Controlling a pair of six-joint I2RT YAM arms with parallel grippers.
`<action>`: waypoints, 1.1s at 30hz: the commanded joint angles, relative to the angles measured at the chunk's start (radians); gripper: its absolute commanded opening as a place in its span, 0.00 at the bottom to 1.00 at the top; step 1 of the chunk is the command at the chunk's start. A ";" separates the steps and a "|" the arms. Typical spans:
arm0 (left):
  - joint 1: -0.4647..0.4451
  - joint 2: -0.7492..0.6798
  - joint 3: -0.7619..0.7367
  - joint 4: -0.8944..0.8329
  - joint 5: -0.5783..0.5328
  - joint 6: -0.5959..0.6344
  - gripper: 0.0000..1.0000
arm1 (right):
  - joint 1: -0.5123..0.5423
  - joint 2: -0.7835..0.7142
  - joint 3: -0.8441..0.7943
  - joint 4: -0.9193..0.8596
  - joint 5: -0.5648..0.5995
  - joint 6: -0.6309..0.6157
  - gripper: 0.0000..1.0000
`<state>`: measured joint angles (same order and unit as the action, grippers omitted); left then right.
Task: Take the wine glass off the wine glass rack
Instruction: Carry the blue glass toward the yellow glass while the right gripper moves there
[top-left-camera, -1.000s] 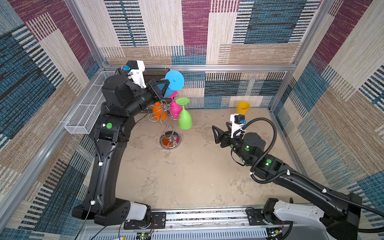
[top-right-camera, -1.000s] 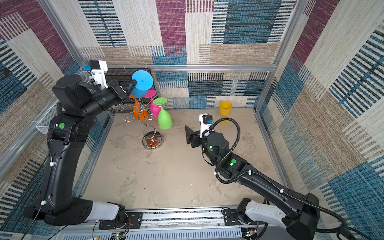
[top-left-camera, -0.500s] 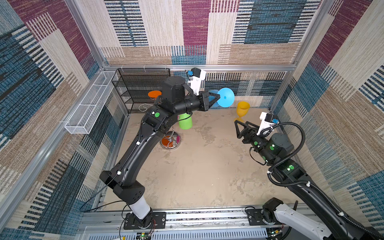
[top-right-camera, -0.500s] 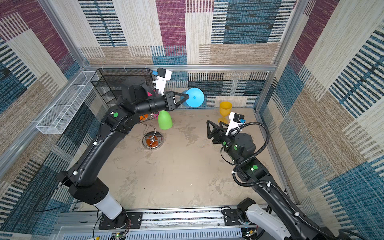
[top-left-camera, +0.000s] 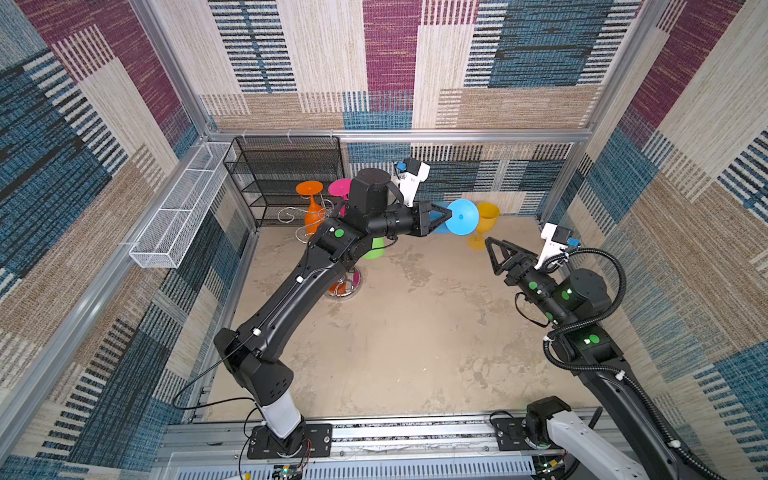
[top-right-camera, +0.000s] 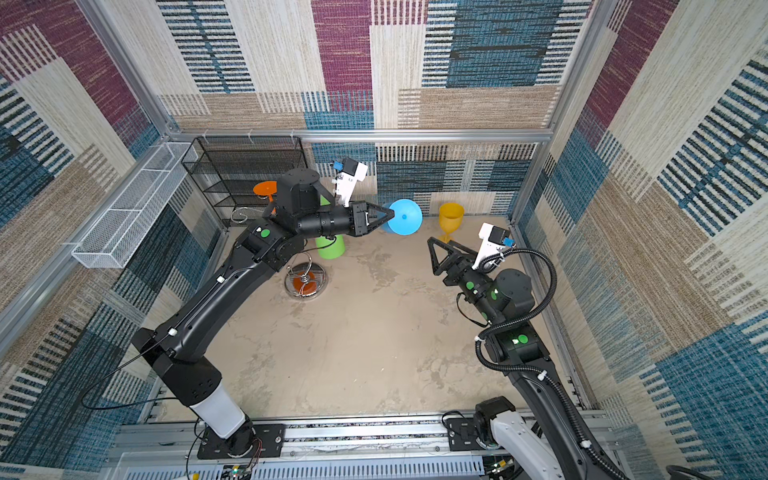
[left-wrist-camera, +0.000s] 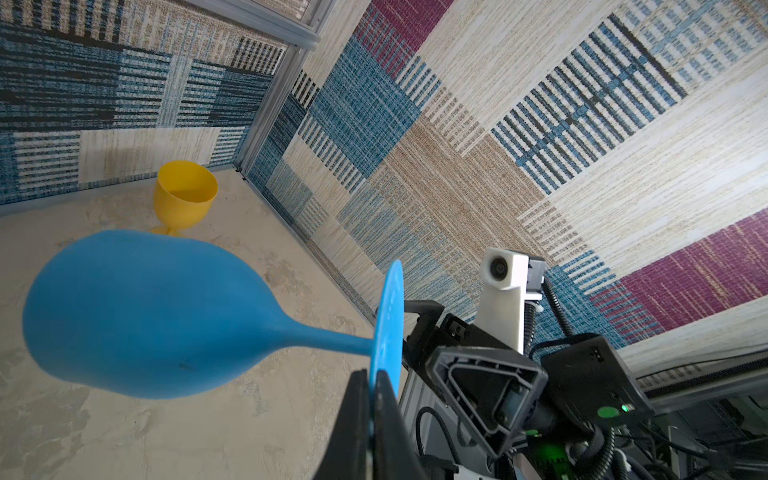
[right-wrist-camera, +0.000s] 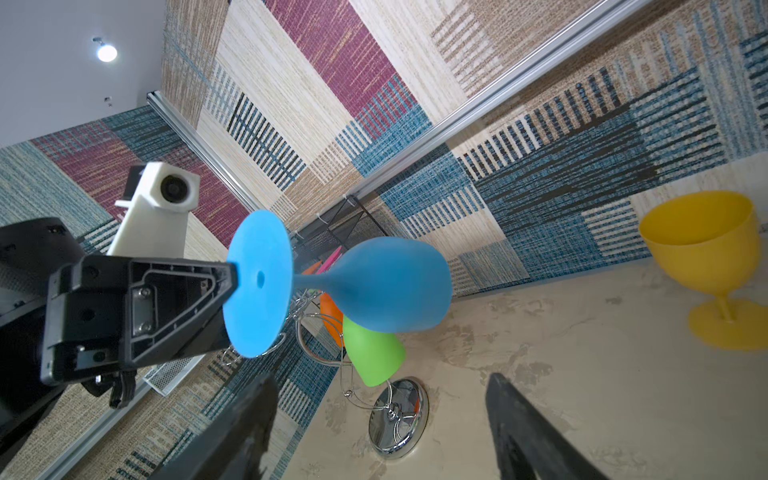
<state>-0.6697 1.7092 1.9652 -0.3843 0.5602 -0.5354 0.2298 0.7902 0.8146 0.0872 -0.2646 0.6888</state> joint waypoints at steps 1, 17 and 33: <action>-0.001 0.000 -0.020 0.075 0.060 0.074 0.00 | -0.049 0.007 0.024 -0.010 -0.065 0.099 0.81; -0.190 -0.003 -0.124 0.005 -0.315 0.806 0.00 | -0.256 0.067 0.031 -0.104 -0.253 0.415 0.80; -0.239 0.027 -0.307 0.252 -0.570 1.183 0.00 | -0.279 0.094 0.055 -0.240 -0.289 0.501 0.76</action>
<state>-0.8986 1.7248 1.6703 -0.2195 0.0765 0.5198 -0.0475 0.8787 0.8719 -0.1402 -0.5243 1.1652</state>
